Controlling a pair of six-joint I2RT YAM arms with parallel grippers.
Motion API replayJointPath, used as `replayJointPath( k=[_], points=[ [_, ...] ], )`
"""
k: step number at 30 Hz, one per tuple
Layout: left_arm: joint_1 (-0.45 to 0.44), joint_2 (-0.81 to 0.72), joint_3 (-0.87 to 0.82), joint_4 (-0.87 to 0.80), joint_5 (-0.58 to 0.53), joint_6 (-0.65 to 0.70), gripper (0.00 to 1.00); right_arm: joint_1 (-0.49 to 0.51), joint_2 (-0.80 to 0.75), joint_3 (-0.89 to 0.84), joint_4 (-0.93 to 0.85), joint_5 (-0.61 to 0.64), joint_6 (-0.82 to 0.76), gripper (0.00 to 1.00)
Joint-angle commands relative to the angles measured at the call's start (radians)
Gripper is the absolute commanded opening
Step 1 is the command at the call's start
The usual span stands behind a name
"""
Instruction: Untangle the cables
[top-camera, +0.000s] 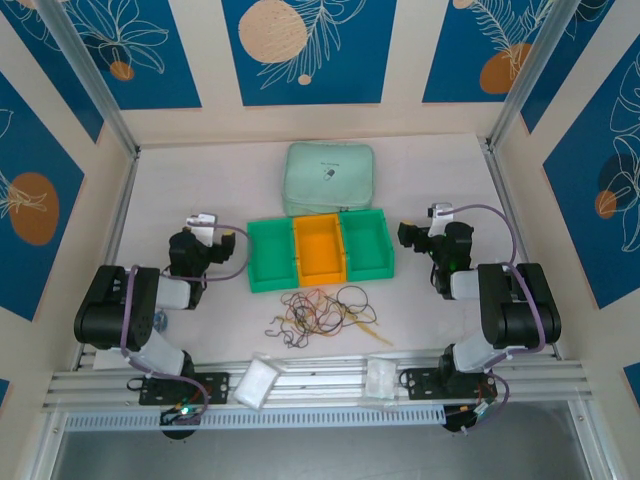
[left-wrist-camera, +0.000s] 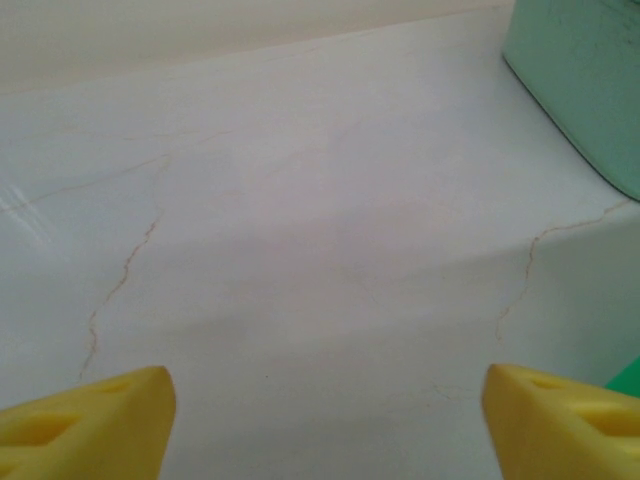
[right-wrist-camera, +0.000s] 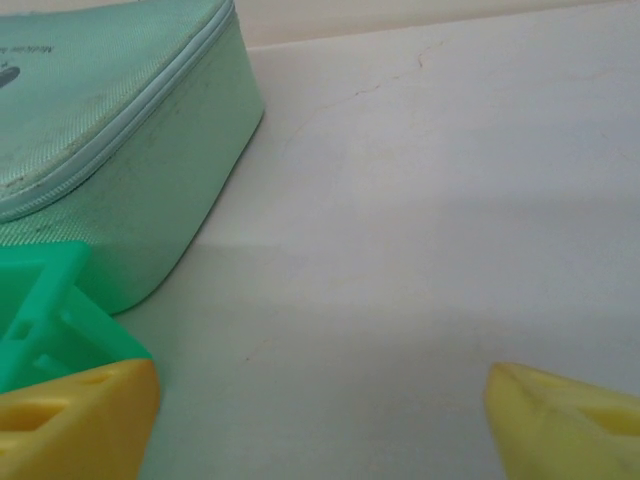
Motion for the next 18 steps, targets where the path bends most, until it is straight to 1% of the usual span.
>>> replayJointPath(
  k=[1, 4, 6, 8, 11, 13, 15, 18],
  points=[
    [0.016, -0.013, 0.027, -0.02, -0.011, -0.026, 0.74, -0.005, -0.032, 0.052, -0.083, -0.036, -0.008, 0.81],
    [0.015, -0.073, 0.031, -0.073, -0.033, -0.029, 0.69, -0.003, -0.117, 0.139, -0.32, -0.057, -0.004, 0.75],
    [0.013, -0.164, 0.059, -0.203, -0.028, -0.023, 0.65, -0.002, -0.175, 0.191, -0.466, -0.089, 0.02, 0.7],
    [0.007, -0.275, 0.088, -0.324, -0.018, -0.028, 0.64, 0.001, -0.25, 0.237, -0.618, -0.133, 0.057, 0.65],
    [-0.002, -0.446, 0.143, -0.507, 0.044, -0.079, 0.63, 0.022, -0.35, 0.3, -0.835, -0.232, 0.1, 0.59],
    [-0.018, -0.531, 0.19, -0.632, 0.091, -0.119, 0.63, 0.06, -0.394, 0.346, -0.971, -0.271, 0.117, 0.58],
    [-0.037, -0.593, 0.225, -0.732, 0.14, -0.142, 0.62, 0.129, -0.419, 0.399, -1.113, -0.287, 0.119, 0.57],
    [-0.057, -0.641, 0.262, -0.864, 0.244, -0.185, 0.61, 0.274, -0.419, 0.493, -1.326, -0.267, 0.132, 0.57]
  ],
)
